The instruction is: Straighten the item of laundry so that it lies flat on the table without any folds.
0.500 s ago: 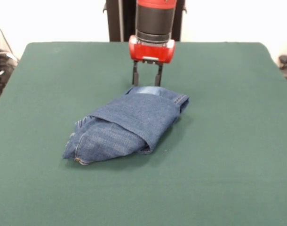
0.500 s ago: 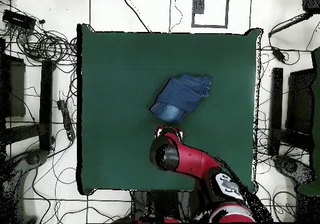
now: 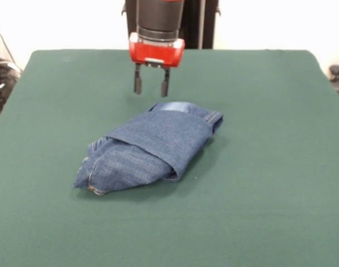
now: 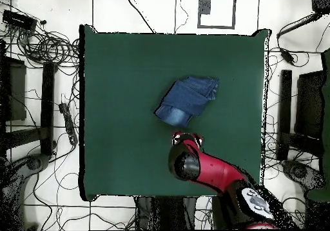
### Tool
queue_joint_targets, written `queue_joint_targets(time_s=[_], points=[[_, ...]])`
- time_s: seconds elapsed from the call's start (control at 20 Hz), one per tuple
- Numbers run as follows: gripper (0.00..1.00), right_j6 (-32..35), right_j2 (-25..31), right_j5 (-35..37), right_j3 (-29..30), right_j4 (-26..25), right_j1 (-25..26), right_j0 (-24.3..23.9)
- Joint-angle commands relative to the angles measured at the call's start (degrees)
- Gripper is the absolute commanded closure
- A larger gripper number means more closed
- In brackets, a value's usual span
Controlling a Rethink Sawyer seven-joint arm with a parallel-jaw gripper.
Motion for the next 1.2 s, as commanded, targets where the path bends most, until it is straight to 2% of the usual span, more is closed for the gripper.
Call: queue_joint_targets(time_s=[0.05, 0.25, 0.45, 0.85, 1.2], points=[[0.0, 7.3, 4.8, 7.3, 0.7, -0.6, -2.8, 0.3], [0.0, 6.1, 5.3, 11.7, -0.7, 0.0, -5.0, -0.3], [0.0, 7.2, 6.1, 8.5, -2.5, 0.0, -4.9, -0.8], [0.0, 8.0, 8.7, 8.4, -6.2, 1.3, -4.7, -2.7], [0.0, 8.3, 7.9, 7.0, -9.1, 1.3, -2.5, -2.3]])
